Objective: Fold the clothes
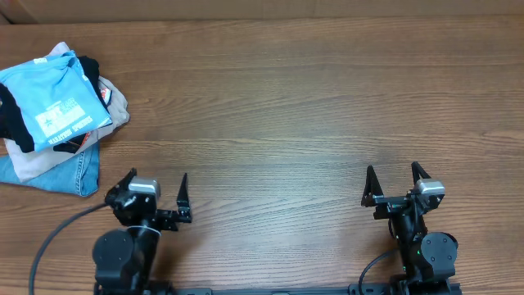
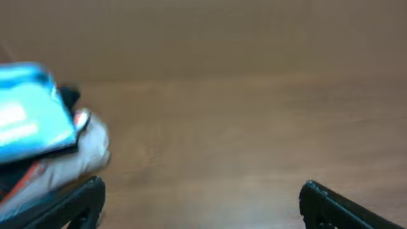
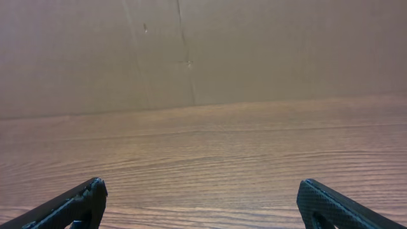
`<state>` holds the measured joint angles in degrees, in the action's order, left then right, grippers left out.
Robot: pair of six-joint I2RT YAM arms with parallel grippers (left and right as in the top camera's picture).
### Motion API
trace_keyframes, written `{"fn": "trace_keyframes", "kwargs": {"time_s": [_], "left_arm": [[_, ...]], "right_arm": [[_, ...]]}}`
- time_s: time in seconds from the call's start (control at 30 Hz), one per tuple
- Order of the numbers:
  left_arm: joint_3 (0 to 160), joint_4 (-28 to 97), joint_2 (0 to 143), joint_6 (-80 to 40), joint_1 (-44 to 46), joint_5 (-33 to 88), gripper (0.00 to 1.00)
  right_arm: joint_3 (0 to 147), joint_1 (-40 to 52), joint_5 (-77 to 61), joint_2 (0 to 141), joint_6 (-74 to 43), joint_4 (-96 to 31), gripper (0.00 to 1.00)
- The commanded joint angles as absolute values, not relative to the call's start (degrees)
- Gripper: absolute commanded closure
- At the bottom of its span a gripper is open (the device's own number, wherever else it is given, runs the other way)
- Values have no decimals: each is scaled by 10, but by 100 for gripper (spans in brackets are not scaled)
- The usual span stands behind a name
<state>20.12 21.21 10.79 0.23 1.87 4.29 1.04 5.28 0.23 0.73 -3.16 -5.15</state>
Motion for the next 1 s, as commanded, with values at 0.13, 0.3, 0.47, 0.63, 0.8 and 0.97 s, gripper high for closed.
{"fn": "trace_keyframes", "kwargs": {"time_s": [0.13, 0.3, 0.47, 0.63, 0.8, 0.97], "left_arm": [[79, 64, 25, 11, 11, 72, 0], [10, -57, 2, 12, 10, 74, 0], [3, -72, 2, 44, 10, 76, 0], [3, -14, 2, 57, 10, 80, 0], [3, 38, 2, 54, 10, 83, 0], [3, 36, 1, 54, 10, 82, 0]], "right_arm": [[4, 51, 1, 2, -30, -48, 0], [4, 51, 1, 2, -30, -48, 0], [4, 51, 1, 2, -30, -48, 0], [4, 51, 1, 2, -30, -48, 0], [4, 51, 1, 2, -30, -48, 0], [4, 51, 1, 2, -30, -48, 0]]}}
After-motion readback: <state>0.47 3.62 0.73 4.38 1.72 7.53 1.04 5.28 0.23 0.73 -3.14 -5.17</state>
